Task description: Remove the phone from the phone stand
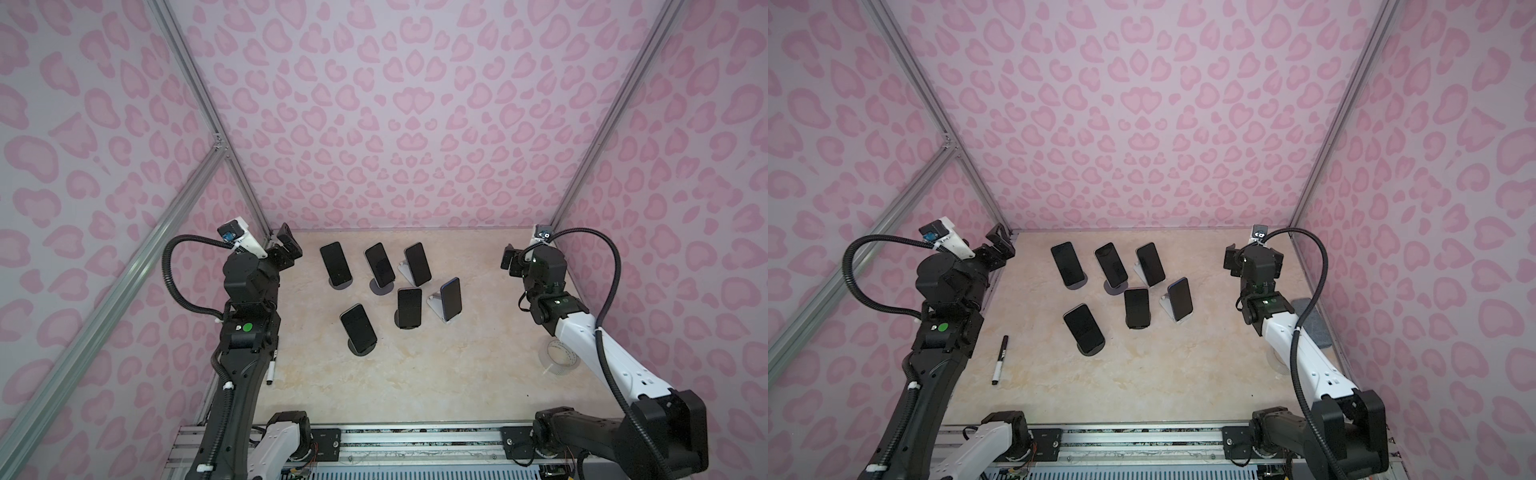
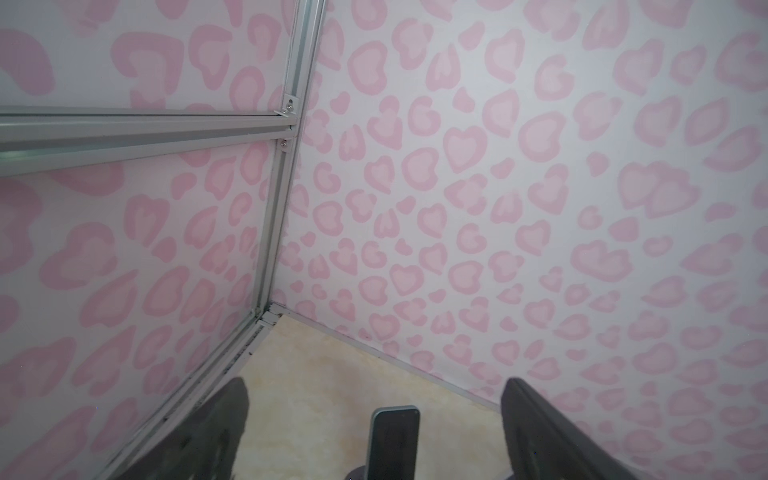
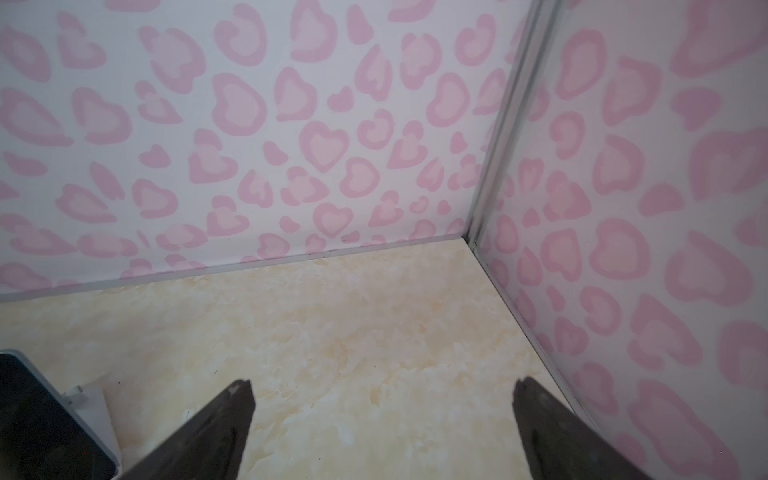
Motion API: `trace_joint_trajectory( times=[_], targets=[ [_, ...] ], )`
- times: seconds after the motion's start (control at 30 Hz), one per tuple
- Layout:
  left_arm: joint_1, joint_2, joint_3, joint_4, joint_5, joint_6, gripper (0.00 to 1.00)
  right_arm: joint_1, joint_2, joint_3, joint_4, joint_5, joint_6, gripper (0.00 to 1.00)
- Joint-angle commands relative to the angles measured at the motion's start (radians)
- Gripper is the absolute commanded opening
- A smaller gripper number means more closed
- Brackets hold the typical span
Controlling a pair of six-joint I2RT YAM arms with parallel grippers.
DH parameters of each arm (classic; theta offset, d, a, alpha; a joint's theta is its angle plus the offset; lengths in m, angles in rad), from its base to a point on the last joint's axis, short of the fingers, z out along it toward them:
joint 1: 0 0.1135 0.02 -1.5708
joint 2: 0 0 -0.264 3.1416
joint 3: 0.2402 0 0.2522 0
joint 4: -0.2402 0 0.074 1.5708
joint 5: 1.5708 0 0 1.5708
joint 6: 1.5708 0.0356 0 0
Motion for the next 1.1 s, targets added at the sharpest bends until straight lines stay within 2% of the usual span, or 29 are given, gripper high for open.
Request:
trace_joint_trajectory(
  times=[0.0,0.03,0.07,0.17,0.23,0.27,0.33,0.43,0.47,0.63,0.7,0.8,0.87,0.93,1.07],
  targets=[
    [0.001,-0.041,-0.025,-0.048,0.062,-0.225,0.98,-0.106,-0.106,-0.103,-0.075,-0.183,0.383,1.00],
    [0.002,-0.051,-0.025,-0.032,0.073,-0.215,0.98,-0.165,-0.141,-0.151,-0.020,-0.347,0.440,0.97],
    [0.001,-0.054,-0.015,-0.031,0.065,-0.214,0.98,-0.189,-0.173,-0.174,-0.014,-0.392,0.478,0.94],
    [0.000,-0.050,-0.003,0.001,0.009,-0.235,0.98,-0.178,-0.205,-0.159,-0.086,-0.390,0.418,0.93],
    [0.002,-0.047,-0.007,0.018,-0.063,-0.311,0.97,-0.175,-0.226,-0.152,-0.108,-0.412,0.359,0.95],
    [0.002,-0.039,-0.001,0.028,-0.062,-0.320,0.97,-0.173,-0.238,-0.157,-0.116,-0.416,0.355,0.95],
    [0.002,0.007,0.048,0.005,0.000,-0.339,0.97,-0.163,-0.265,-0.172,-0.116,-0.425,0.340,0.97],
    [0.000,0.099,0.125,-0.022,0.180,-0.331,0.99,-0.107,-0.263,-0.183,-0.116,-0.433,0.305,0.99],
    [-0.004,0.122,0.139,-0.031,0.213,-0.320,0.96,-0.077,-0.255,-0.186,-0.107,-0.436,0.290,0.99],
    [-0.097,0.143,0.116,-0.058,0.133,-0.236,0.95,0.162,-0.199,-0.149,-0.155,-0.291,0.116,0.99],
    [-0.125,0.154,0.121,-0.080,0.134,-0.203,0.96,0.208,-0.190,-0.133,-0.175,-0.275,0.071,0.99],
    [-0.154,0.186,0.124,-0.079,0.209,-0.185,0.97,0.233,-0.169,-0.121,-0.184,-0.310,0.066,0.99],
    [-0.175,0.211,0.138,-0.101,0.256,-0.165,1.00,0.255,-0.151,-0.121,-0.177,-0.284,0.067,0.99],
    [-0.184,0.223,0.134,-0.099,0.317,-0.165,0.98,0.277,-0.122,-0.122,-0.164,-0.240,0.064,0.99],
    [-0.209,0.232,0.111,-0.059,0.420,-0.185,0.98,0.298,-0.060,-0.086,-0.169,-0.267,0.042,0.99]
  ],
)
